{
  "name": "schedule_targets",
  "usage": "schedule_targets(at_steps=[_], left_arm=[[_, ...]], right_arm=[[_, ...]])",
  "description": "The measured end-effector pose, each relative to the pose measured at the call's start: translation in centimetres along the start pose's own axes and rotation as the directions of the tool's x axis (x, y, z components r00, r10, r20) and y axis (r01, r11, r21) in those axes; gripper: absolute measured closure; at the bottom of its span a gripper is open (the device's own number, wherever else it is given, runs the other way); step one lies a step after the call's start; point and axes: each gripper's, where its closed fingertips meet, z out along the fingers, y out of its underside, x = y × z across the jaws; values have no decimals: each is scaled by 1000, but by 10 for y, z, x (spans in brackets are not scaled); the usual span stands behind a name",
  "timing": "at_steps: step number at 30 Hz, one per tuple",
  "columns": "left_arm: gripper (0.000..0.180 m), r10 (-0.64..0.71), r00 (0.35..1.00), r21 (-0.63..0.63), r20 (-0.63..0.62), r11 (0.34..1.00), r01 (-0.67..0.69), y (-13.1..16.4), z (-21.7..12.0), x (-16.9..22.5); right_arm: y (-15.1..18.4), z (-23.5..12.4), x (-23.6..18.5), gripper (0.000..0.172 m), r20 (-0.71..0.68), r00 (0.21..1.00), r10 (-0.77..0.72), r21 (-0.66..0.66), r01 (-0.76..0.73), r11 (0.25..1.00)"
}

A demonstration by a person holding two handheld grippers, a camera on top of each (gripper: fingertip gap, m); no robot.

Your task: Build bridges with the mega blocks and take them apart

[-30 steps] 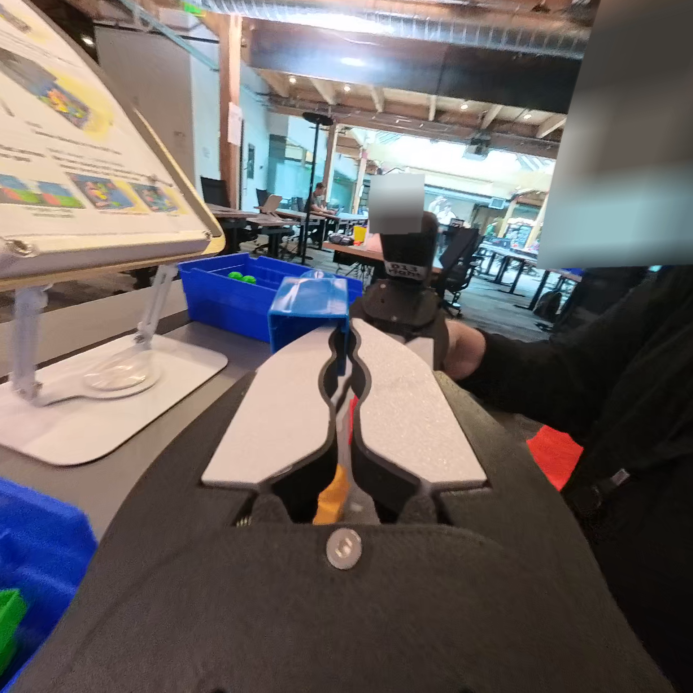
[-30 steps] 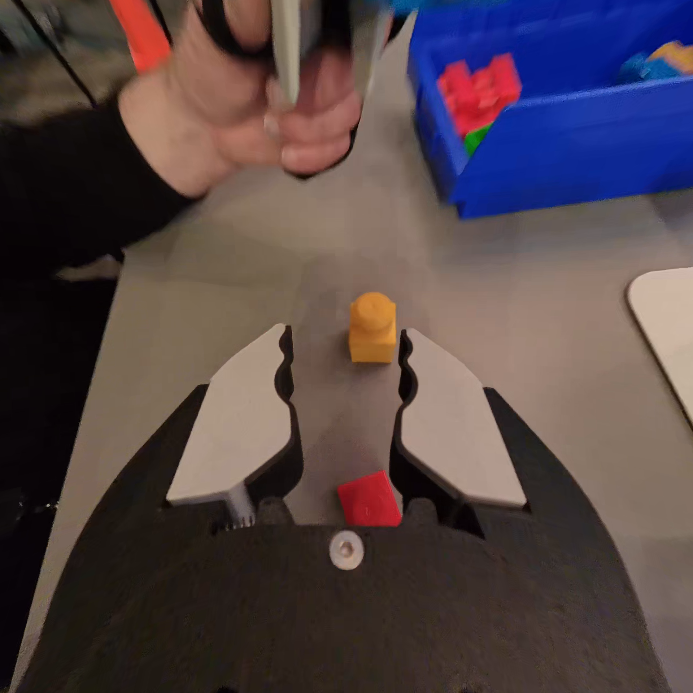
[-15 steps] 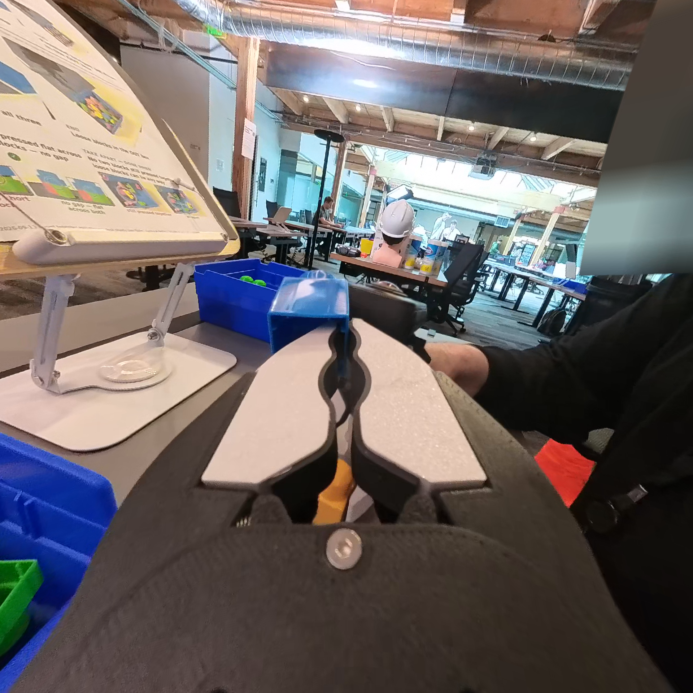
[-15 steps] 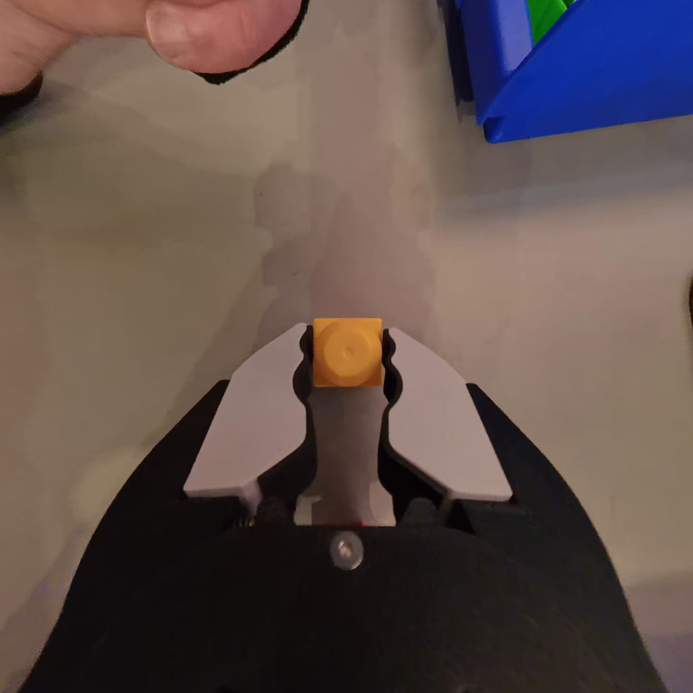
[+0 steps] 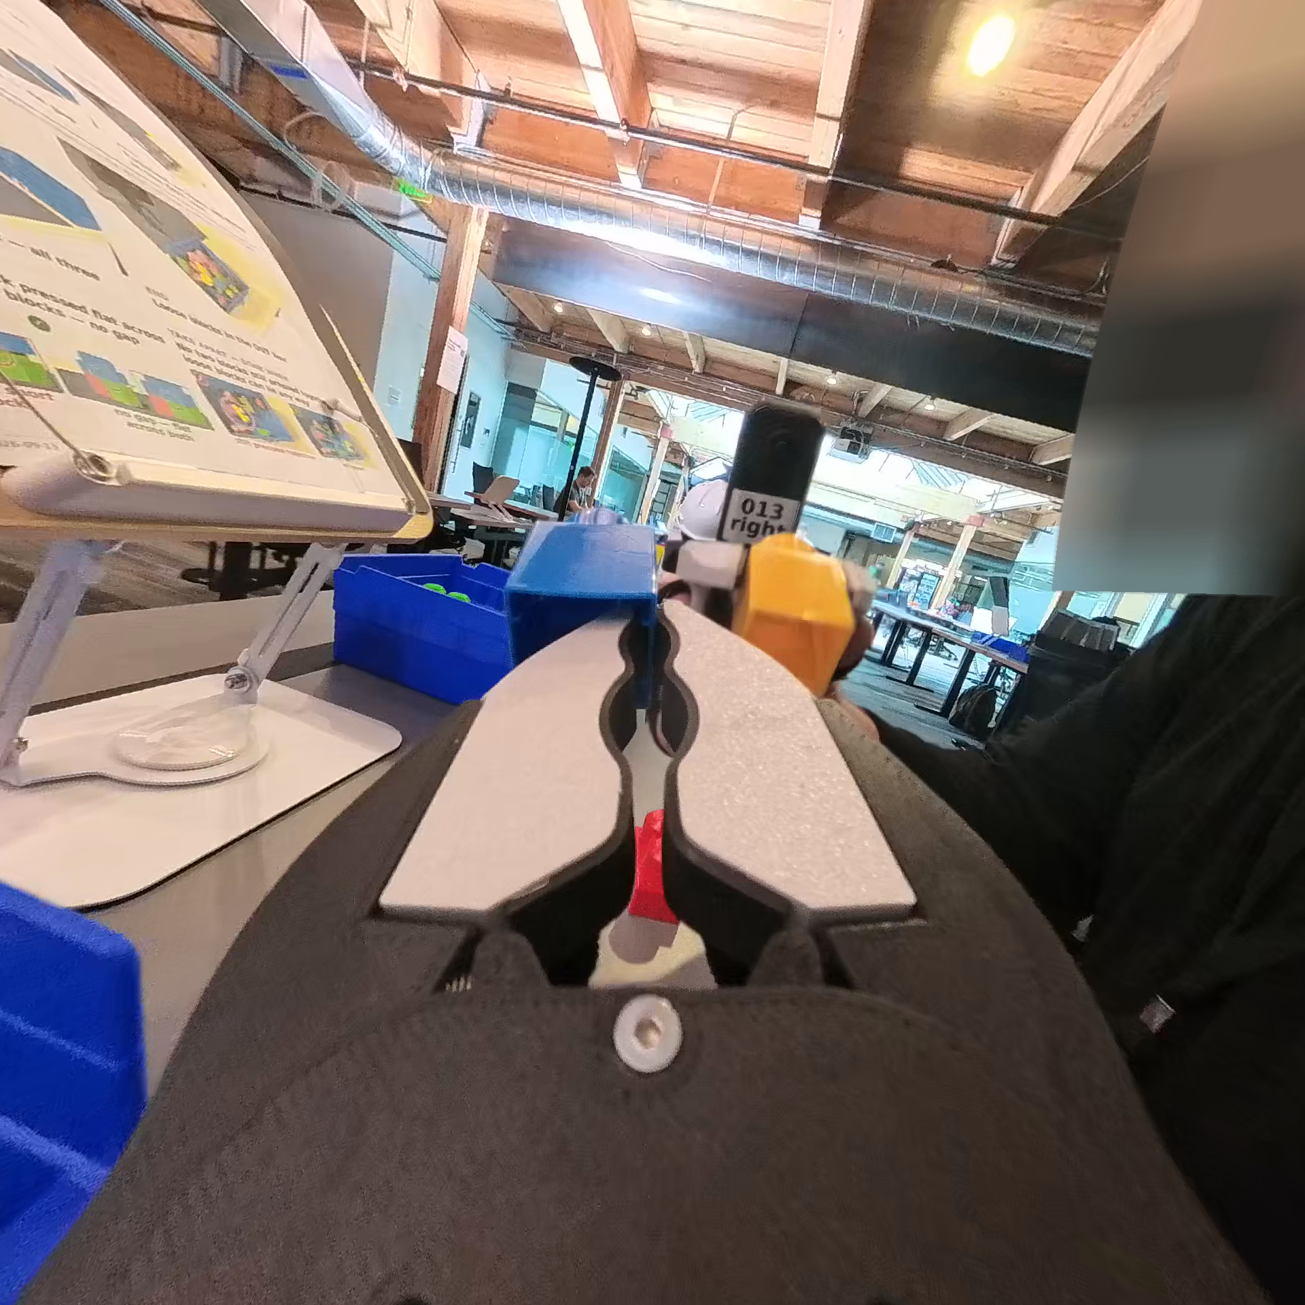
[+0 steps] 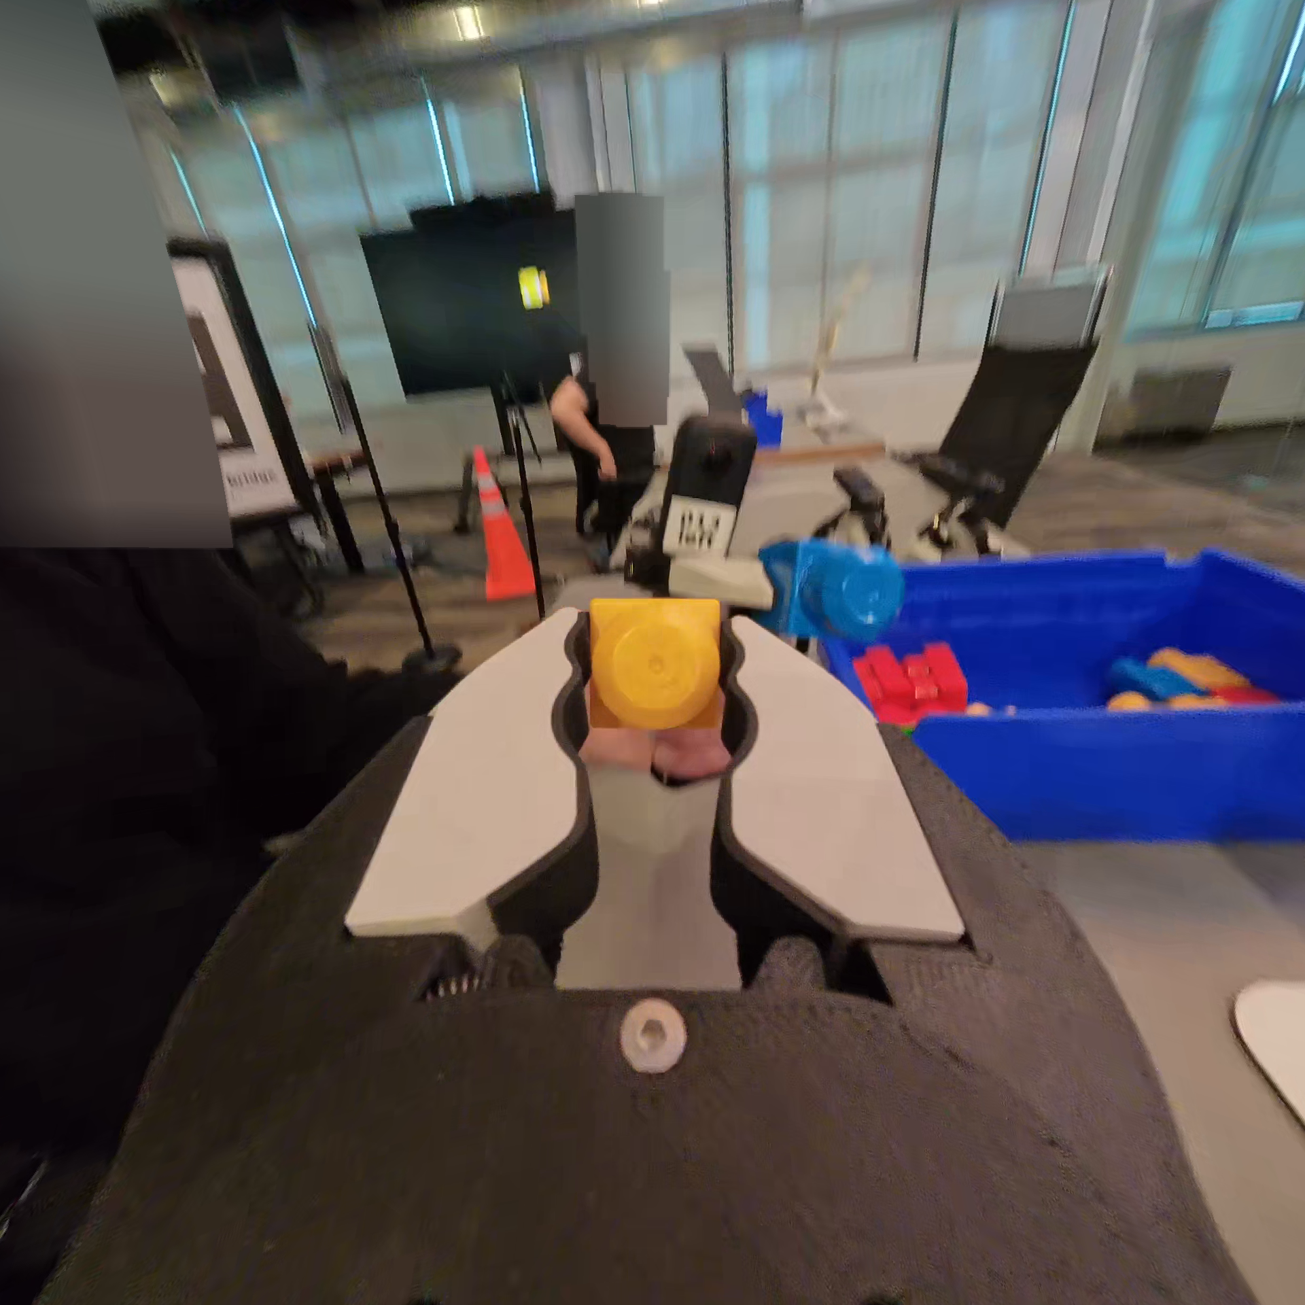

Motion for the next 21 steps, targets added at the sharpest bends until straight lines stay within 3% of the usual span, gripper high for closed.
schedule_targets(at_steps=[4,21], left_arm=[[180,-6,1000,4,-17,1000,6,7,12,6],[180,67,998,17,-9,998,-66,7,25,19]], right_arm=[[-14,-4,8,137,-21,1000,11,154,-8,988],[-10,-8,12,137,21,998,65,258,-68,964]])
